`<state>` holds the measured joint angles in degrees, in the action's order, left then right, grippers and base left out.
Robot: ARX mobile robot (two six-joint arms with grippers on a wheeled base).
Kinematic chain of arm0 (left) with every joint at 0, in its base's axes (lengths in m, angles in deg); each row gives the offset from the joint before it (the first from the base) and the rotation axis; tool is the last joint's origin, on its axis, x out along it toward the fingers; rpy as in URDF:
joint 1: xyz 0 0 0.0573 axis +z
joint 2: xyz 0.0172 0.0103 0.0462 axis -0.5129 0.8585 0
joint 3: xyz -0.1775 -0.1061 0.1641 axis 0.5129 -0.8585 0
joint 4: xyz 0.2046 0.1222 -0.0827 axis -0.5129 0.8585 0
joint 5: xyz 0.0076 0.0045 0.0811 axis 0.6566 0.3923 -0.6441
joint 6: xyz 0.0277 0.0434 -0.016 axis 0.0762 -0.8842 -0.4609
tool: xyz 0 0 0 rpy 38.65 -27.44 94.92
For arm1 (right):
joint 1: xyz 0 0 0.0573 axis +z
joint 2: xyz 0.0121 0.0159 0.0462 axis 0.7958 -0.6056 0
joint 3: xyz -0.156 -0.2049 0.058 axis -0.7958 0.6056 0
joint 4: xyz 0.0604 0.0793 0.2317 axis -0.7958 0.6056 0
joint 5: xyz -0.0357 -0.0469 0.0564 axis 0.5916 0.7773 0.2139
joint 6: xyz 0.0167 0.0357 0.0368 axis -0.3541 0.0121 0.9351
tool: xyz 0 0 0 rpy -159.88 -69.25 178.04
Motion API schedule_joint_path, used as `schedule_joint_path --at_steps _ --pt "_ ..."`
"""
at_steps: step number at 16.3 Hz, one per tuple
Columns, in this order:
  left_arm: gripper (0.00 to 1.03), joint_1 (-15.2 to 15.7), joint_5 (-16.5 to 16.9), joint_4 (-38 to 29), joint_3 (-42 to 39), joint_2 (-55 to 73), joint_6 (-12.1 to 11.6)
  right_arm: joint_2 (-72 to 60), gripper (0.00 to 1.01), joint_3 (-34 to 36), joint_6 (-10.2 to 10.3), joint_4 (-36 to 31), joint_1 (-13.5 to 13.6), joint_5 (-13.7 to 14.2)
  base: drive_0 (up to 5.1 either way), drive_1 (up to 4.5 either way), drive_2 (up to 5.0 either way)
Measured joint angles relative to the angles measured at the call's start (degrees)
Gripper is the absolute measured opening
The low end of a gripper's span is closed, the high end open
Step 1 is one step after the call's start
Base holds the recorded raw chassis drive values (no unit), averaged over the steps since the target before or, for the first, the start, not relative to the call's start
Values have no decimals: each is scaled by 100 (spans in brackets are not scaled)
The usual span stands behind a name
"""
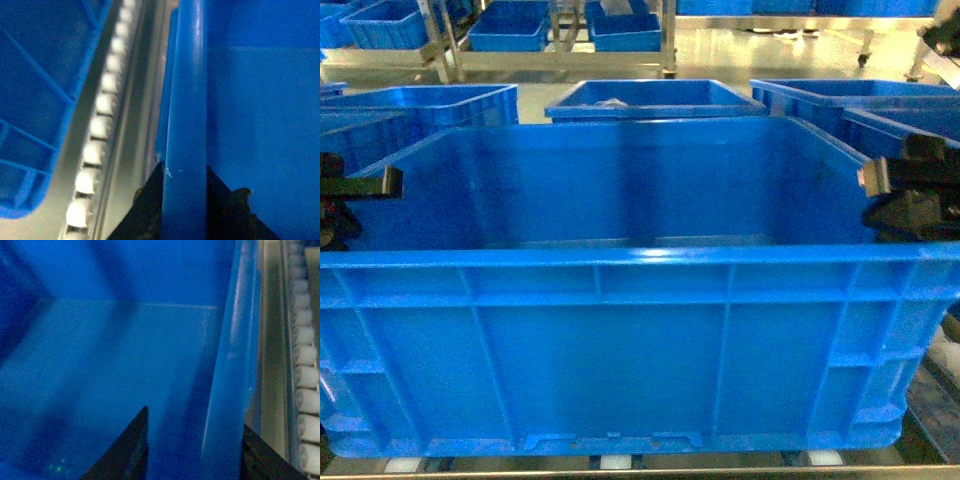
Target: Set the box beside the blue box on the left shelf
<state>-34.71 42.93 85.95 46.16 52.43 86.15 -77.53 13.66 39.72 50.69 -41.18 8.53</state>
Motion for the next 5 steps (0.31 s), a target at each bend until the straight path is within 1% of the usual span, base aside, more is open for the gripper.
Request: schedule_joint_path --at_steps 1,2,3,4,5 --pt "32 -109 -310 -503 -52 28 15 70 45 -42 -44 -245 2 -153 0 0 0" --pt "43 -116 -282 -955 -48 20 157 72 56 -33 -37 -505 2 -136 0 0 0" --pt "54 -111 -339 -1283 -26 -17 275 72 67 -42 -39 -704 0 129 0 0 0" --pt "65 -81 -529 -1604 -11 -44 396 72 78 -72 -39 -737 0 160 0 0 0" --pt "76 -63 -595 -1679 37 -87 483 72 90 -79 -39 -732 -9 164 0 0 0"
